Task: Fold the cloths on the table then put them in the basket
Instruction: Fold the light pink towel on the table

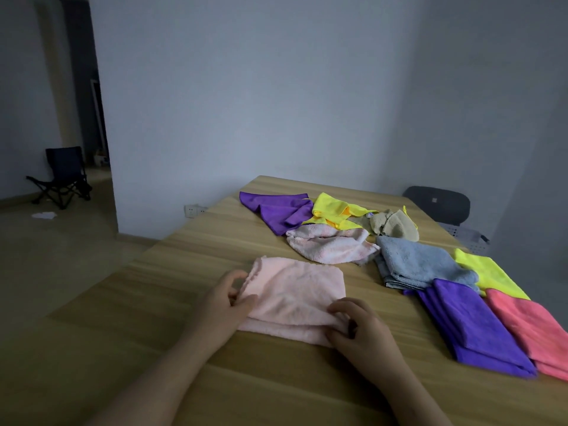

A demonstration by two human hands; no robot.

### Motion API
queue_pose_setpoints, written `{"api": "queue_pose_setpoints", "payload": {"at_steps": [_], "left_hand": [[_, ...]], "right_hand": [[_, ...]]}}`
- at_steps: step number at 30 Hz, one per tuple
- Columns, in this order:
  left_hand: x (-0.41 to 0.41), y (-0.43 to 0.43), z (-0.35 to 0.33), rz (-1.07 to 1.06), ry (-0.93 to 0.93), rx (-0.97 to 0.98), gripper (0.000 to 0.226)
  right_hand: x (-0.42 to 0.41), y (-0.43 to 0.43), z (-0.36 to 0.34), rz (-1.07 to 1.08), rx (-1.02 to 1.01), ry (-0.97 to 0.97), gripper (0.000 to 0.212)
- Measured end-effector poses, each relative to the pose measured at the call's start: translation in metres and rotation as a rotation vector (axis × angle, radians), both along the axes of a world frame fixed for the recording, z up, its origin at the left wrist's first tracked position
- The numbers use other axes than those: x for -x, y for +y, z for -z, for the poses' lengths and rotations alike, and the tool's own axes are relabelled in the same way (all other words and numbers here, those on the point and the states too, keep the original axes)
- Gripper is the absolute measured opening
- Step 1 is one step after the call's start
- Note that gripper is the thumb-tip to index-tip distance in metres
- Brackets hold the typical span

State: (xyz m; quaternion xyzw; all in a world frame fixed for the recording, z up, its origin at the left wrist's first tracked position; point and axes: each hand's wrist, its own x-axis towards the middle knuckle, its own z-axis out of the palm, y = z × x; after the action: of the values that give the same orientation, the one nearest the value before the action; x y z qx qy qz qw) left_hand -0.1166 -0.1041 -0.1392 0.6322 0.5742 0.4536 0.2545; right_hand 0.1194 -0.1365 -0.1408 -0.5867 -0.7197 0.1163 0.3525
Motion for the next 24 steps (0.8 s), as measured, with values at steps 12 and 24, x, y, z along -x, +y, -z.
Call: {"api": "queue_pose_setpoints", "payload": {"at_steps": [12,24], "left_hand": [[-0.005,-0.005,-0.006,0.031,-0.154,0.085,0.036],[0.000,-0.003,-0.002,0.000,0.051,0.121,0.018]], "right_hand": [[-0.001,-0.007,-0.002,0.095,0.000,0.130,0.028],[-0.003,-0.016,-0.011,0.058,0.115,0.182,0.016]]}}
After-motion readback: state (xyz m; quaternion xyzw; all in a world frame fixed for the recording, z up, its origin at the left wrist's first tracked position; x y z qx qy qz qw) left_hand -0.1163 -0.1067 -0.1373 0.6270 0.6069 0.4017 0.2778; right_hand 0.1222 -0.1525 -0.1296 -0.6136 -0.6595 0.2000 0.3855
